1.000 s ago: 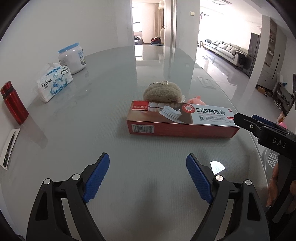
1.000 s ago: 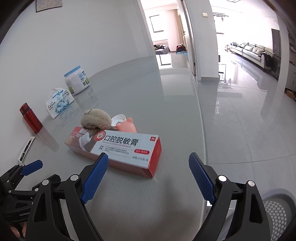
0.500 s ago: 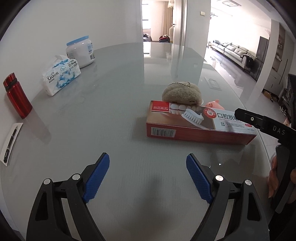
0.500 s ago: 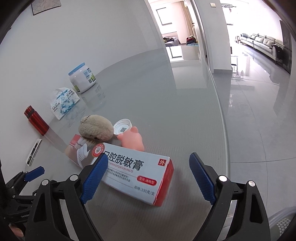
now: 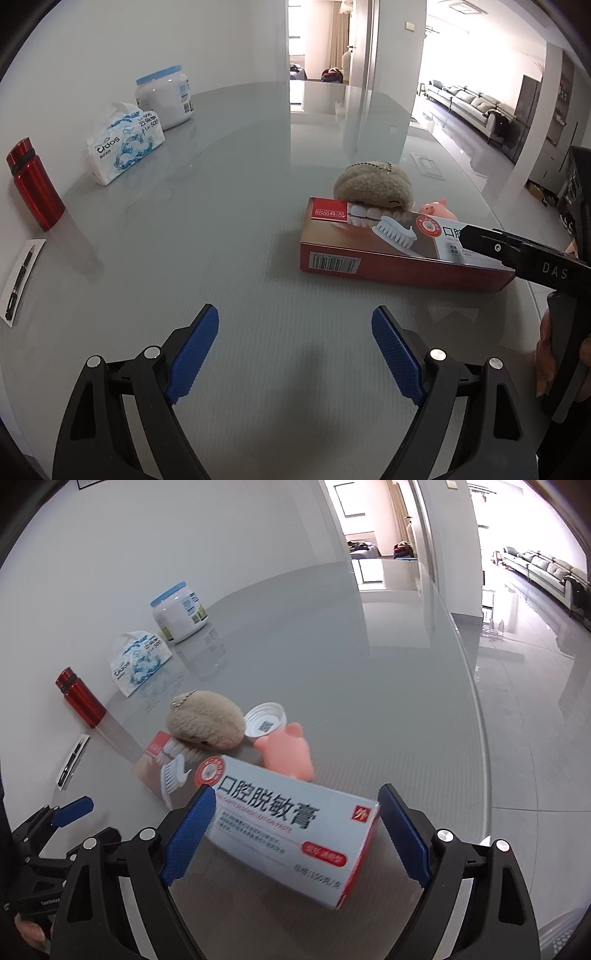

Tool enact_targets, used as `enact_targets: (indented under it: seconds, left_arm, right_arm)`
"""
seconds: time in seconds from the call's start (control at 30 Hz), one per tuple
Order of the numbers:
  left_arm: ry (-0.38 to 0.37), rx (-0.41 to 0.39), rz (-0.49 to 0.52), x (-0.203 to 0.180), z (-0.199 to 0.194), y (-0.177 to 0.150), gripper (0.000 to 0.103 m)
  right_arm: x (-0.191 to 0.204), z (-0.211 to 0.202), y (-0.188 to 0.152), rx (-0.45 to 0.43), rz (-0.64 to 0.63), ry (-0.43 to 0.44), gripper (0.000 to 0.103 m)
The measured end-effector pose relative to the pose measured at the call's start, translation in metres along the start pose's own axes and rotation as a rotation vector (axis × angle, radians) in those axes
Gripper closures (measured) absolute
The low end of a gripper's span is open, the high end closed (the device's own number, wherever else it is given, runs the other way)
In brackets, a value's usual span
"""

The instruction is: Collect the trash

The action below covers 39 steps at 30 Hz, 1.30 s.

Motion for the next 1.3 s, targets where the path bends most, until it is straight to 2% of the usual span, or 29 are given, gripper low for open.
enact_targets:
  seconds: [0.47,0.77,0.97,1.13,1.3]
  left_arm:
    - [0.043,-0.034,-0.060,0.038,-0.016,-0.001,0.020]
    - [0.058,-0.053,-0.110,0.067,-0.036,-0.003,0.020]
    - [0.061,-0.066,-0.116,0.070,-0.048,-0.002,0.020]
    - [0.040,-0.053,-0.106,0.059,-0.049,-0.004,0.020]
    - [0.008,-0.032,-0.090,0.036,-0.045,-0.006,0.020]
  right_arm:
    - [0.068,-0.016,-0.046,0.053,-0.059,0.109,0.018]
    - [0.134,-0.025,-0.082,0.071,-0.092,0.236,0.018]
    - [0.168,-0.032,-0.099,0.096,-0.132,0.318,0.018]
    - [0.169,-0.042,-0.102,0.072,-0.125,0.328,0.018]
    - [0.136,-0.059,-0.099,0.019,-0.063,0.262,0.018]
Point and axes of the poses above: each gripper's, at about its wrist camera, not at the fingertips, and z roughly the way its jaws point, x to its left, y to its top, the point moved 7 cm from there along z, roughly the way its jaws point, and after that the axes turned 3 degrees about -z, right-handed, at the moved point
